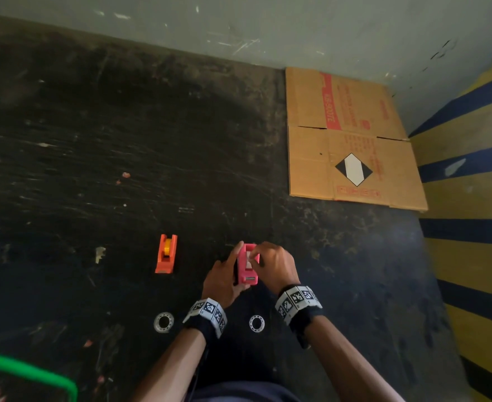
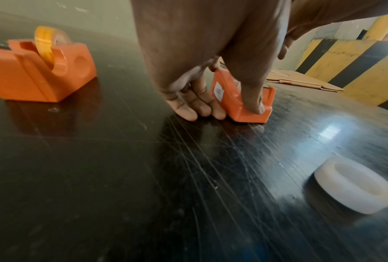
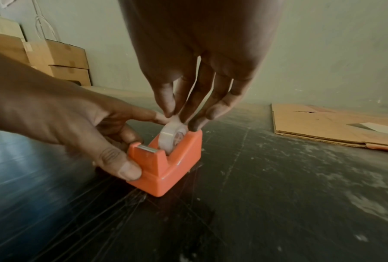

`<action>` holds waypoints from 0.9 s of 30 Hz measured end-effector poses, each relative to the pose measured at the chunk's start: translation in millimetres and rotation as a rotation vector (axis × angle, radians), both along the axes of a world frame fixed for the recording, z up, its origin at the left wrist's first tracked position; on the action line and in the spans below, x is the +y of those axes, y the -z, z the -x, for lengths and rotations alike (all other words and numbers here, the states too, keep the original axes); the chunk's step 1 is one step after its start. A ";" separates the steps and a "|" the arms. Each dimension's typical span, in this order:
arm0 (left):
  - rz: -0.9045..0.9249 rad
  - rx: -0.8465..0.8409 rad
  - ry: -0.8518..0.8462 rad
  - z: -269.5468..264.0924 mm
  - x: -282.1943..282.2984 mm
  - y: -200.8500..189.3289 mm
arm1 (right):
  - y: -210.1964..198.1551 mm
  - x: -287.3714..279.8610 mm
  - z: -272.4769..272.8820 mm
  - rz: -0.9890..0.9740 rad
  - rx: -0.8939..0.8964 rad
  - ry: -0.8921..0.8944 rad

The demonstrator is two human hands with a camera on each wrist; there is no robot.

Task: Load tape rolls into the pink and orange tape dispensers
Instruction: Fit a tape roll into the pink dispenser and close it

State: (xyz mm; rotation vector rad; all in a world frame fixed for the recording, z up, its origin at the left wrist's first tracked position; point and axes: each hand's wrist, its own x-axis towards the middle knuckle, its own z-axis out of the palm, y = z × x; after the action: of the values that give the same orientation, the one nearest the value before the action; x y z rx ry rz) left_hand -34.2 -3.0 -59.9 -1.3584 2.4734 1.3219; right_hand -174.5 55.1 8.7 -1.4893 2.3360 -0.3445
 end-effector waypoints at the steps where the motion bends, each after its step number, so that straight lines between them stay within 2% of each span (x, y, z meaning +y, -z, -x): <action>1: -0.006 -0.004 0.008 0.1 -0.4 0.0 | 0.8 2.9 -1.5 0.004 0.004 -0.002; 11: 0.032 -0.056 0.051 0.7 -0.4 4.8 | 16.2 41.0 -22.4 -0.014 0.012 -0.015; 27: 0.026 -0.047 0.059 -0.9 -1.6 6.7 | 16.1 22.4 -17.7 -0.087 0.086 -0.056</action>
State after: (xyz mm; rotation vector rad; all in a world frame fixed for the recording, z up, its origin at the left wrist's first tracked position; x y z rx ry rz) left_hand -33.3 -4.6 -66.7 -1.2958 2.4885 1.2356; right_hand -156.8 77.5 -7.4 -1.5526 2.3373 -0.1660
